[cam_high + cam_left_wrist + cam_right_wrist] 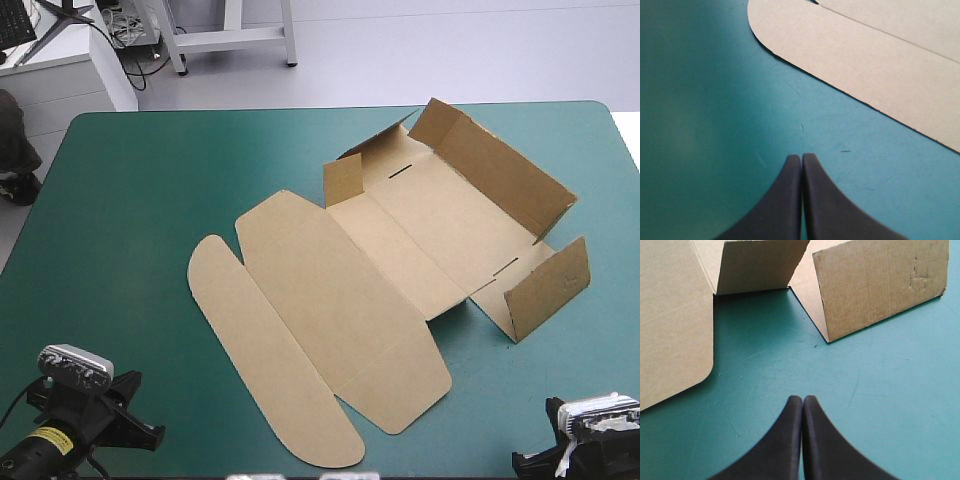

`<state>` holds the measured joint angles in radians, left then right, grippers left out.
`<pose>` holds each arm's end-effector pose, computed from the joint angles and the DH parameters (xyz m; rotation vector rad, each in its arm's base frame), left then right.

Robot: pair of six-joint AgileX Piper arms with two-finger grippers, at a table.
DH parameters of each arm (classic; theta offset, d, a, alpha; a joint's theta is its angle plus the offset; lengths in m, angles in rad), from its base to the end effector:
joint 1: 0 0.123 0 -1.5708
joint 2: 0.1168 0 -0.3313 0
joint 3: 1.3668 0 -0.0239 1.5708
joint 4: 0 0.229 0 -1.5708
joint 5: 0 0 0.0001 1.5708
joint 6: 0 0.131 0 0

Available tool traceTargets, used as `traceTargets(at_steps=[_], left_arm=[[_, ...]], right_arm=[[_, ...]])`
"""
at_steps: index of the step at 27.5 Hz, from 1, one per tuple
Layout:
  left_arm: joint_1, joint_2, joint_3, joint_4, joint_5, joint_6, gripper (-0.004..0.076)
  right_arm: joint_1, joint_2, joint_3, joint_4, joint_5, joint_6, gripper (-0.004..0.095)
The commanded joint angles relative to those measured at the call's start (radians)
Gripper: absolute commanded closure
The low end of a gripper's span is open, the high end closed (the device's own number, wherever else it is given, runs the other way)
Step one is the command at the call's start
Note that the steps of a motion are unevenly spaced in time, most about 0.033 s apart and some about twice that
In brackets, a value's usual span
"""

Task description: Fold the box

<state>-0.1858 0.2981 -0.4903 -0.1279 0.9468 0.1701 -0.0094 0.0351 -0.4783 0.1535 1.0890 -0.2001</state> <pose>0.0102 -0.0157 0.2623 0.3688 2.2046 -0.1652 -0.0315 0.0181 0.2413 -0.2063 2.1094 0.0624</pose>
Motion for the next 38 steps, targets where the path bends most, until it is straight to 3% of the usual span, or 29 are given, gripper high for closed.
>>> traceTargets(at_steps=[1, 32, 35, 38], left_arm=[[-0.001, 0.011, -0.029, -0.012, -0.058, -0.008, 0.0734], [-0.001, 0.011, -0.029, -0.012, -0.055, -0.008, 0.0734], [-0.001, 0.011, -0.029, -0.012, -0.055, -0.008, 0.0734], [-0.001, 0.011, -0.029, -0.012, -0.055, -0.002, 0.0734]], right_arm=[[0.004, 0.019, -0.022, 0.008, -0.067, -0.003, 0.0928], [0.004, 0.019, -0.022, 0.008, -0.067, -0.003, 0.0925], [0.004, 0.019, -0.022, 0.008, -0.067, -0.003, 0.0880], [0.004, 0.019, -0.022, 0.008, -0.067, -0.003, 0.0739]])
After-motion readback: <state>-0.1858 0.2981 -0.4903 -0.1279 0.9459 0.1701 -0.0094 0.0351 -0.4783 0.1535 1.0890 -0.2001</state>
